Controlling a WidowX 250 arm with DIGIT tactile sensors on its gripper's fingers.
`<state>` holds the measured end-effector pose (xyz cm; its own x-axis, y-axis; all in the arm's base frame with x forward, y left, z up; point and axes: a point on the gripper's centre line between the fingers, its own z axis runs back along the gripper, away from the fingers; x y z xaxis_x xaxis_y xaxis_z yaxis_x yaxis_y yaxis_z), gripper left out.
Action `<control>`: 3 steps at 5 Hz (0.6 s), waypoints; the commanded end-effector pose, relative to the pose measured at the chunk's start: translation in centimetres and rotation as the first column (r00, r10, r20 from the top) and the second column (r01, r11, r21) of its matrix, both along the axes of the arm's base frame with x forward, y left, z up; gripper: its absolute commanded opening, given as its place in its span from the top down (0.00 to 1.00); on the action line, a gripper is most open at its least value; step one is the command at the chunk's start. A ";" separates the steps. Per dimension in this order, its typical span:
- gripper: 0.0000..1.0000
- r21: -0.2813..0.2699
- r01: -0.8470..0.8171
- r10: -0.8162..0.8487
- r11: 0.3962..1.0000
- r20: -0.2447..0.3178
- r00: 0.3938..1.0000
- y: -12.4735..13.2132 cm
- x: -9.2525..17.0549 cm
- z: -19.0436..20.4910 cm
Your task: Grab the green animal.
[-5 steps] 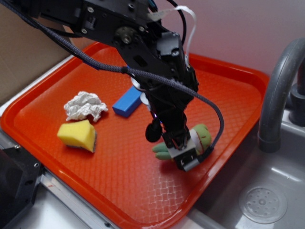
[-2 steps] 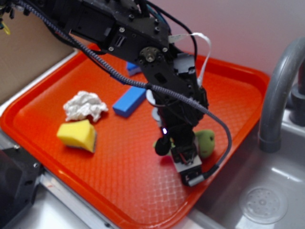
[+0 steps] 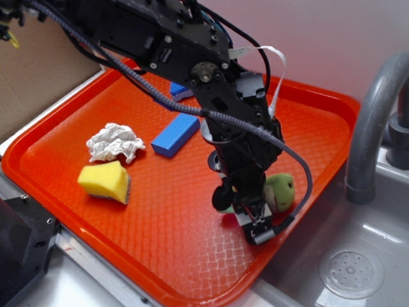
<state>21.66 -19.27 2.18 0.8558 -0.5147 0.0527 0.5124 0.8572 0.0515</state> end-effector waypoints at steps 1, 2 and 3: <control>1.00 0.038 -0.122 0.121 0.992 0.008 0.993 4.0 0.3 5.8; 1.00 -0.006 -0.225 0.225 0.974 -0.022 0.974 6.7 1.1 9.5; 1.00 -0.013 -0.398 0.399 0.917 0.031 0.917 9.7 1.2 14.2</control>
<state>23.27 -9.46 14.80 0.9893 -0.1455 0.0135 0.1441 0.9867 0.0754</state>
